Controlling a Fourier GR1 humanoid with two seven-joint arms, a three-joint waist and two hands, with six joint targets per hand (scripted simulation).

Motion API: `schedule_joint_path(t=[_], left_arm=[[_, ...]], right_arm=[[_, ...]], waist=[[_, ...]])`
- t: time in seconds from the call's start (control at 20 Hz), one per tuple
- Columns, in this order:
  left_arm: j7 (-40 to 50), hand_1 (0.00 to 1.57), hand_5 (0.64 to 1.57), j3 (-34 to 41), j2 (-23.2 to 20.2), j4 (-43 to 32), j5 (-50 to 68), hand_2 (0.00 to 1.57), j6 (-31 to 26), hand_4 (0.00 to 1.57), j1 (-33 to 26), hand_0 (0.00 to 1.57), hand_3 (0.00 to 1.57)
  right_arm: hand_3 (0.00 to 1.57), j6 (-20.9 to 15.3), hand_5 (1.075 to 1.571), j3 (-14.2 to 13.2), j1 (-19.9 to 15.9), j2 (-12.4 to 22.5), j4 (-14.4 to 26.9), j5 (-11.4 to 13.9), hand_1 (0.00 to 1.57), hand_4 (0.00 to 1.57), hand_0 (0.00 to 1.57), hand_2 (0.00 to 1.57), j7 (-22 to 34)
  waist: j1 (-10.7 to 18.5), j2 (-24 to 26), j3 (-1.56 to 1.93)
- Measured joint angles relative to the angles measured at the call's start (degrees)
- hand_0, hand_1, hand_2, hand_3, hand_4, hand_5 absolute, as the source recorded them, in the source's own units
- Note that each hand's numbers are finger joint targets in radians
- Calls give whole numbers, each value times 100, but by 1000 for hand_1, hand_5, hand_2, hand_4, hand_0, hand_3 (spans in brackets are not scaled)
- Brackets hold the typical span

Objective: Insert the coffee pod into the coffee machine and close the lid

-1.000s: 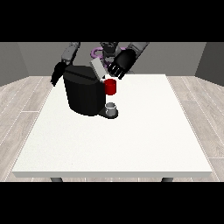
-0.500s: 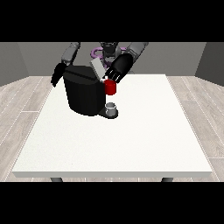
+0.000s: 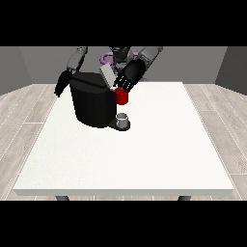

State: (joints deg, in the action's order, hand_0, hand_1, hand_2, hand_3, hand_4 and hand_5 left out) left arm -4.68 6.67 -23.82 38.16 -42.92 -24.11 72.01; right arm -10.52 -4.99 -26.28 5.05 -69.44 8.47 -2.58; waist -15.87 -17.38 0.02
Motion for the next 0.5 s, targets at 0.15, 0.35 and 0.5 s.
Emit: schedule_joint_path(t=[0.15, 0.35, 0.5], left_arm=[[21, 1212, 1571, 78, -84, -89, 1, 1245, 42, 352, 114, 1212, 1199], [-91, 1189, 1571, 79, -129, -110, -30, 1207, 102, 362, 139, 1189, 1172], [-43, 1269, 1571, 64, -94, -126, -97, 1275, 244, 171, 161, 1269, 1176]], right_arm=[[0, 8, 1571, 57, -104, 10, -69, 42, 0, 0, 0, 0, 133], [0, 2, 1571, 38, -162, 12, -89, 21, 0, 0, 0, 0, 177], [0, 35, 1571, 42, -222, 61, -96, 31, 0, 0, 0, 0, 220]], waist=[[-82, -34, -1], [-93, -52, -1], [-128, -68, -4]])
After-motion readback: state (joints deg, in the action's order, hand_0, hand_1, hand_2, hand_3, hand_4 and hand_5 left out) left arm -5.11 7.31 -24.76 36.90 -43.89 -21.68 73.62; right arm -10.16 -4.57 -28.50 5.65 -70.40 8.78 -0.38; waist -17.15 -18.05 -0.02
